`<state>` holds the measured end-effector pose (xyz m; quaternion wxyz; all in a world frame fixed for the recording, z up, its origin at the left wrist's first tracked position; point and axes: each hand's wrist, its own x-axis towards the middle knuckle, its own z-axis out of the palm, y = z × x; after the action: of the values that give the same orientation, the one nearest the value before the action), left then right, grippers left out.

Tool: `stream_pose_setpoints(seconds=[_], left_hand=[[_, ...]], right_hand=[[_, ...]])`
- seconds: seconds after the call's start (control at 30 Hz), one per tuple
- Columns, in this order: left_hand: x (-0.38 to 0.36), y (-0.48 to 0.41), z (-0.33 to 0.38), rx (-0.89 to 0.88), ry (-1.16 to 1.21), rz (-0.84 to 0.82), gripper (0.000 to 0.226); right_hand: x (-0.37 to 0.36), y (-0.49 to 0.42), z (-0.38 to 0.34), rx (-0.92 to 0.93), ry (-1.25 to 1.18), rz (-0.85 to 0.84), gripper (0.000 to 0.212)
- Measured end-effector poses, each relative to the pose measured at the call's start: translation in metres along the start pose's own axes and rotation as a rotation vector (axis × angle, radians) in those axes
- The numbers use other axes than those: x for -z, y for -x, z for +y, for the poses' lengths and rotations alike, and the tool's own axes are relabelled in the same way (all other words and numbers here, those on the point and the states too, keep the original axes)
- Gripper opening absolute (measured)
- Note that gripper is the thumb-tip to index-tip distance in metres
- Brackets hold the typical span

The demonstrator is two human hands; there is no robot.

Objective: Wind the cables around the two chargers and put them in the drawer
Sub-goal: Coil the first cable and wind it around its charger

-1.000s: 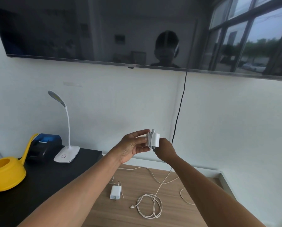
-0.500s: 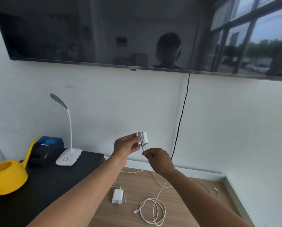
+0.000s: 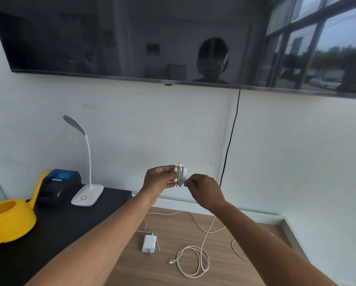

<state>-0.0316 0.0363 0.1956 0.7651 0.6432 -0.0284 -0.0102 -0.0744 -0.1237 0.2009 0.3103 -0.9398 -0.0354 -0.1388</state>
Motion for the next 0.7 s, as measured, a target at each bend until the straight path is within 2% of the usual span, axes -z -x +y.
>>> stream_pose_setpoints(seconds=[0.27, 0.47, 0.57, 0.7], left_hand=[[0.000, 0.005, -0.003, 0.074, -0.035, -0.142, 0.028], [-0.001, 0.014, 0.001, 0.129, 0.011, -0.266, 0.023], [-0.001, 0.018, 0.001, 0.151, 0.059, -0.300, 0.028], [-0.002, 0.021, 0.001, 0.167, 0.113, -0.347, 0.026]], right_hand=[[0.029, -0.018, 0.003, -0.071, -0.152, 0.035, 0.023], [0.040, -0.020, 0.006, -0.095, -0.448, 0.009, 0.022], [0.040, -0.016, 0.006, -0.078, -0.586, -0.009, 0.016], [0.038, -0.012, 0.008, -0.146, -0.726, -0.004, 0.010]])
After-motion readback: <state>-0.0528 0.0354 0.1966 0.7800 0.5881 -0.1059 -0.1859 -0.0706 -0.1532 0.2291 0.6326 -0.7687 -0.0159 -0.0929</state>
